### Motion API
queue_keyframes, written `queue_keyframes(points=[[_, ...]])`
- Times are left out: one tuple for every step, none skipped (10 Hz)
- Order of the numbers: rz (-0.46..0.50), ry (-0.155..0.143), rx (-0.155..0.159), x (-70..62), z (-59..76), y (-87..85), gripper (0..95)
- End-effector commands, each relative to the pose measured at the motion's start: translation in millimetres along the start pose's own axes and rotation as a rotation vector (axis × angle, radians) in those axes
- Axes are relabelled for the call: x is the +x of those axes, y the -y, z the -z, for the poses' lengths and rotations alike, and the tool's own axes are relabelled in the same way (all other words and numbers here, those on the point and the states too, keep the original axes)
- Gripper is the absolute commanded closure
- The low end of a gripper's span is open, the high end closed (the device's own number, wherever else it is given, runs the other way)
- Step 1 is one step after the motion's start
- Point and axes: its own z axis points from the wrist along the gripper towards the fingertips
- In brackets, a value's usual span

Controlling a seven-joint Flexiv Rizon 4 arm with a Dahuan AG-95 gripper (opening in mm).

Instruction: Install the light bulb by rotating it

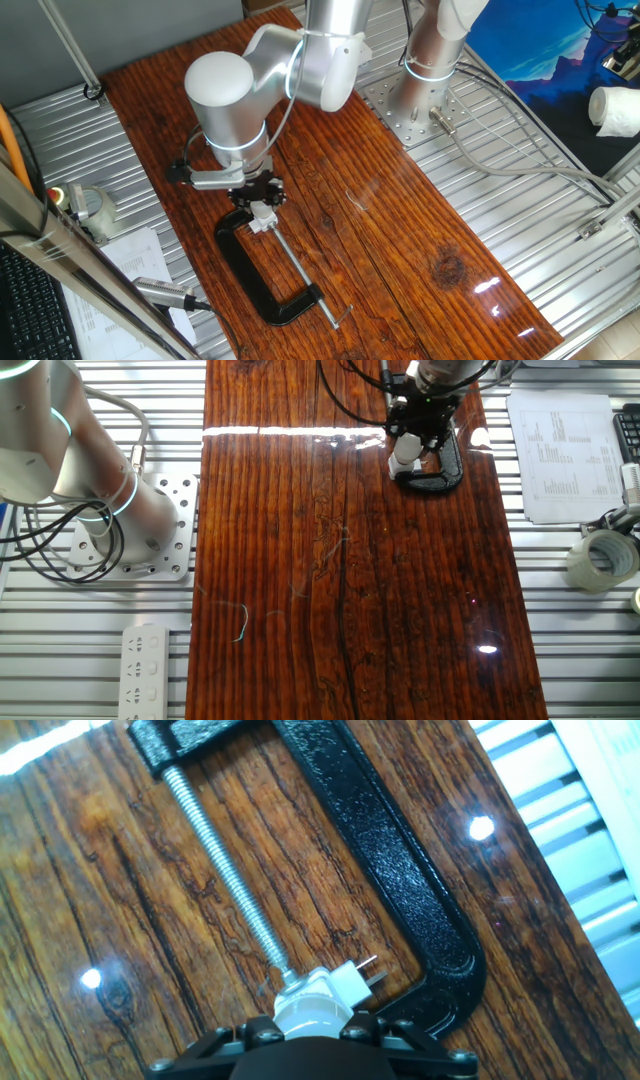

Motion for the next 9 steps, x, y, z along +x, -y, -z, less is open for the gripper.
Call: queue_keyframes(points=[[-0.02,0.0,0.0,0.2,-0.9,0.5,76.0],[-0.035,0.003,0.001,0.2,-0.8,0.4,76.0],[-0.04,0.001,0.003,0.1,-0.7,0.4,76.0],[-0.042,-0.001,0.003,0.1,-0.5,0.3,76.0],[-0.039,-0.002,0.004,0.2,-0.4,0.3,76.0],[-0.036,-0.002,0.001,0.1,-0.3,0.2,57.0],[-0.035,-0.002,-0.003,0.1,-0.2,0.2,57.0],[-0.034,-0.003,-0.003,0.1,0.2,0.0,57.0],[-0.029,-0.004,0.001,0.1,0.2,0.0,38.0]])
